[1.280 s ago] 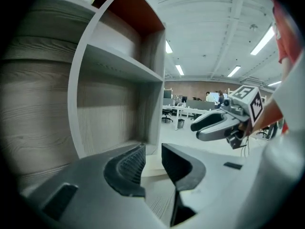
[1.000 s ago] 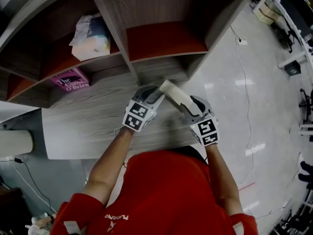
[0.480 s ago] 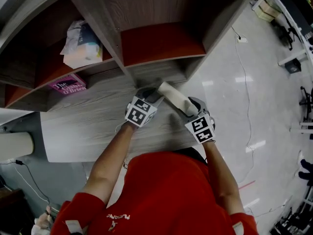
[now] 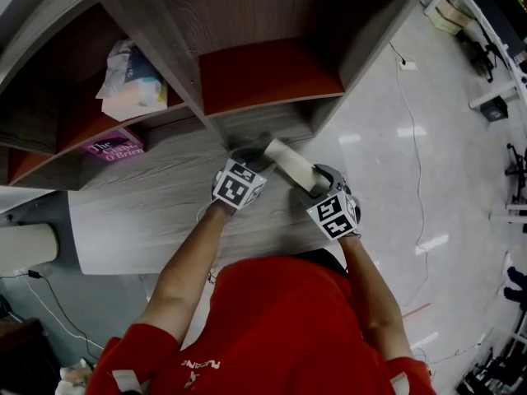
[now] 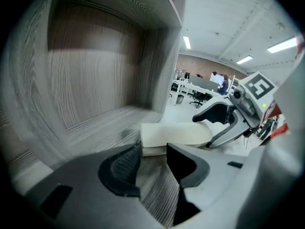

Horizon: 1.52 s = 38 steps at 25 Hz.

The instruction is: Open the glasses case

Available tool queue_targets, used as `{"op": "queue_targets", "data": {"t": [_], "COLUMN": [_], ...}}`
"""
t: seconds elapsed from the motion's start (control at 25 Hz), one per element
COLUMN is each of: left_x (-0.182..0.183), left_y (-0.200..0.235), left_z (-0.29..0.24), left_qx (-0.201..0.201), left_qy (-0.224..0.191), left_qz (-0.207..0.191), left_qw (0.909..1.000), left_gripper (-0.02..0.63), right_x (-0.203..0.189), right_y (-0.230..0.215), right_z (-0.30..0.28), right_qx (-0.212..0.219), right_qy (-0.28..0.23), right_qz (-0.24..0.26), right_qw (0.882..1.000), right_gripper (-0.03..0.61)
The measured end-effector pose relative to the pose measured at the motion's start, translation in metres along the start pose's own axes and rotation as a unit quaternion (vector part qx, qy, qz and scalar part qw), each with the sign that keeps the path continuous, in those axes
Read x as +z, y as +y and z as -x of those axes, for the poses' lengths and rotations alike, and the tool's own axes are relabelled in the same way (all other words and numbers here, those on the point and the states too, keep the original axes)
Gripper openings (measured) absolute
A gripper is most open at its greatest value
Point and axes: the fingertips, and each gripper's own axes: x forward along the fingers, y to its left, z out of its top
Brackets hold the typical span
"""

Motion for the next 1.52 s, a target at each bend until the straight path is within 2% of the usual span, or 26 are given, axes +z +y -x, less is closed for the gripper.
{"op": "queue_targets", "data": {"t": [0.48, 0.72, 1.04, 1.28, 1.52], "left_x": [-0.001, -0.003, -0.003, -0.004, -0.003], "left_y": [0.001, -0.002, -0.001, 0.000, -0.001], "left_z": [-0.001, -0.002, -0.002, -0.002, -0.003], "left_qx": [-0.007, -0.008, 0.000, 0.000, -0.001], "left_qy": [0.003, 0.008, 0.013, 0.013, 0.014], "left_qz": [0.003, -0.004, -0.006, -0.007, -0.006], "left_qw": [1.0000, 0.9999, 0.9999, 0.9999, 0.9999], "left_gripper": [0.150, 0.150, 0.150, 0.150, 0.150], "right_x": [0.000, 0.001, 0.002, 0.002, 0.010], "right_y": [-0.001, -0.002, -0.002, -0.009, -0.024], "right_z": [-0.002, 0.000, 0.001, 0.005, 0.017], "right_qx": [0.012, 0.025, 0.033, 0.043, 0.033], "right_qy": [-0.009, -0.020, -0.020, -0.037, -0.070], "right_qz": [0.000, -0.027, -0.036, -0.073, -0.111], "right_qw": [1.000, 0.999, 0.999, 0.996, 0.991], "right_gripper": [0.281, 0.270, 0.268, 0.264, 0.247]}}
